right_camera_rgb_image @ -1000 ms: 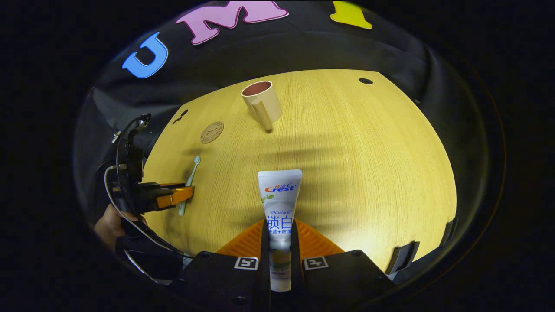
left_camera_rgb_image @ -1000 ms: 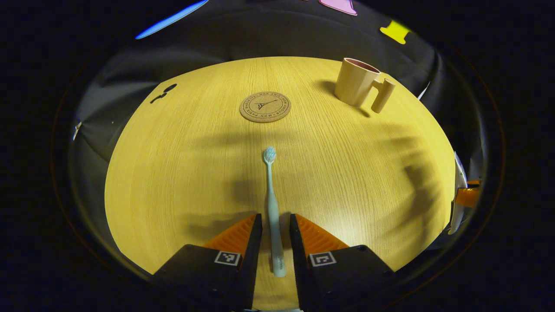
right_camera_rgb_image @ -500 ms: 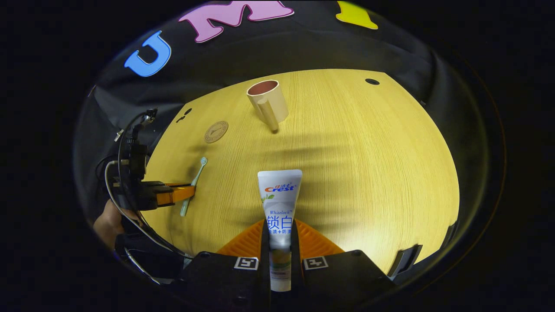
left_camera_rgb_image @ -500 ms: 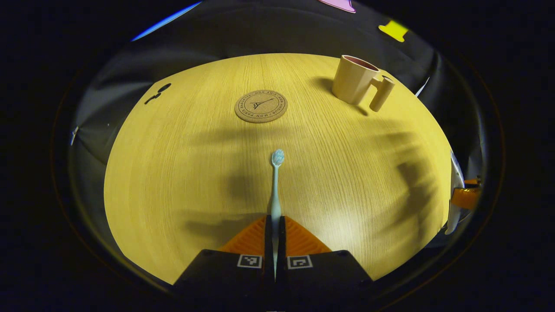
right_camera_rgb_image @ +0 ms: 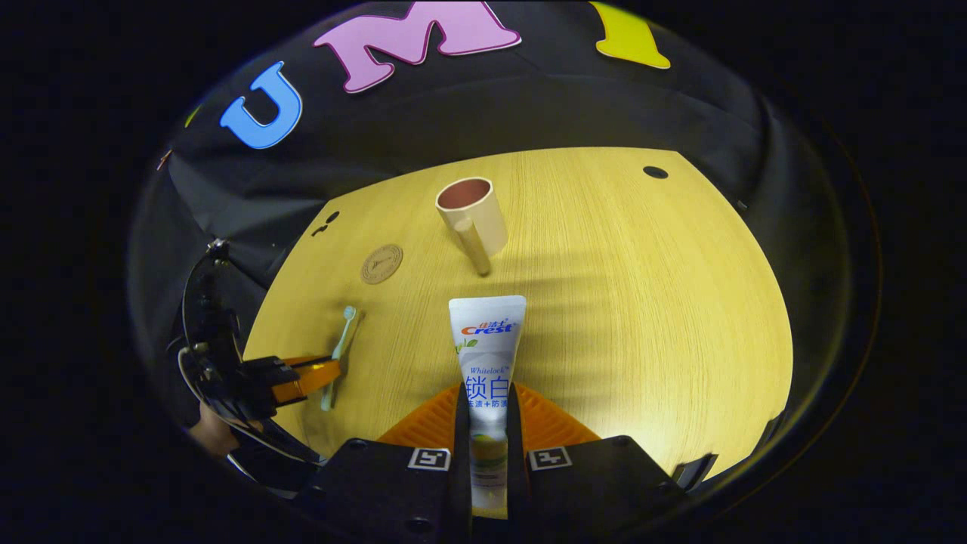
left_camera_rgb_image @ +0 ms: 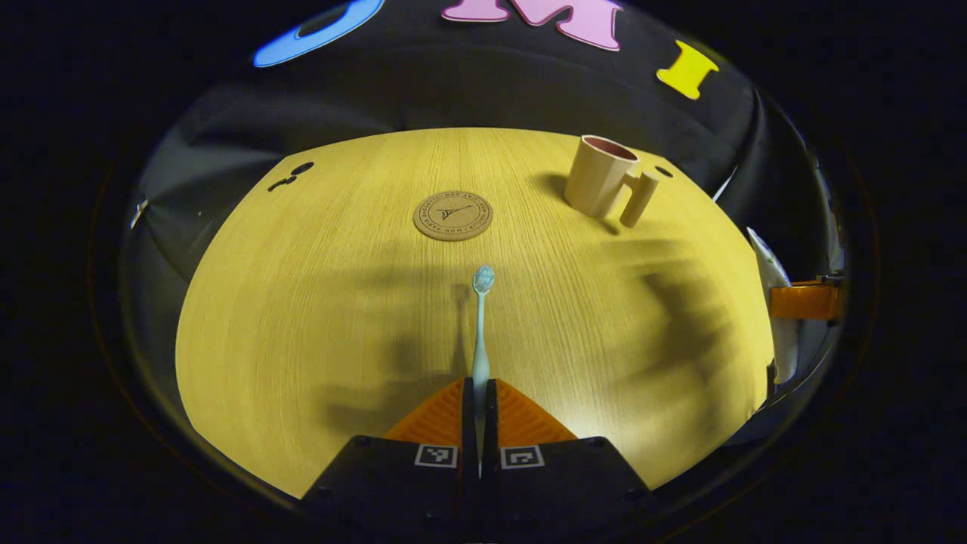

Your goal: Put the toothbrush and toothpaste on the desktop into the cup, then pick up the cup and place it on the coaster on the desktop.

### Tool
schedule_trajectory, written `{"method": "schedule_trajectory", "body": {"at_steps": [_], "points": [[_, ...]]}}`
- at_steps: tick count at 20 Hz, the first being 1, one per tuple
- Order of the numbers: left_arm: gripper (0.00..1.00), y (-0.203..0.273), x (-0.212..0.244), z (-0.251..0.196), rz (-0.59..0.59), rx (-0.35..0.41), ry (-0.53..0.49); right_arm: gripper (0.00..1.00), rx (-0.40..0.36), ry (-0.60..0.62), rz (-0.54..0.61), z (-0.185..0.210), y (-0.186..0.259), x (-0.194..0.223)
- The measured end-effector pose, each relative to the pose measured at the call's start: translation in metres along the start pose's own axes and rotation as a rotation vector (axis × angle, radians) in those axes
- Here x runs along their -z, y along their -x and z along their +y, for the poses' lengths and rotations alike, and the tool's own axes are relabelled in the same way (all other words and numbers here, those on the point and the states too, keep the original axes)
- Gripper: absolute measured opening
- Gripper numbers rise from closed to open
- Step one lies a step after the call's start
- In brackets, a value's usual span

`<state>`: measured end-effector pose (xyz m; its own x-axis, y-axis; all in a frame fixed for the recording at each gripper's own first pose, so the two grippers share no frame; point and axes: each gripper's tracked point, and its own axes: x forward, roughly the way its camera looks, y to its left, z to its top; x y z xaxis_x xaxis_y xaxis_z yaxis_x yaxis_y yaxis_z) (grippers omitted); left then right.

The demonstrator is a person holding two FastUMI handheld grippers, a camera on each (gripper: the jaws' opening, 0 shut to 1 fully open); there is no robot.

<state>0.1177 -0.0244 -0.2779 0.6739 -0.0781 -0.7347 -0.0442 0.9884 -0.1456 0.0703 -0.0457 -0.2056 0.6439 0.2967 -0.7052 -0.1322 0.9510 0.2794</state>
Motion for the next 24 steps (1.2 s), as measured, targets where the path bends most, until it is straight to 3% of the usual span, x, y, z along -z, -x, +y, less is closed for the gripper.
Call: {"method": "schedule_trajectory", "body": {"at_steps": [9, 17, 24], "points": [[0.06, 0.048, -0.048, -0.031, -0.227, 0.078, 0.025, 0.23, -0.061, 0.09, -0.216, 0.024, -0.015, -0.121], [0.06, 0.064, -0.075, -0.044, -0.287, 0.097, 0.062, 0.22, -0.085, 0.148, -0.397, 0.045, -0.052, -0.23], [0.07, 0.067, -0.087, -0.045, -0.357, 0.086, 0.062, 0.23, -0.1, 0.116, -0.523, 0.046, -0.1, -0.273]]}}
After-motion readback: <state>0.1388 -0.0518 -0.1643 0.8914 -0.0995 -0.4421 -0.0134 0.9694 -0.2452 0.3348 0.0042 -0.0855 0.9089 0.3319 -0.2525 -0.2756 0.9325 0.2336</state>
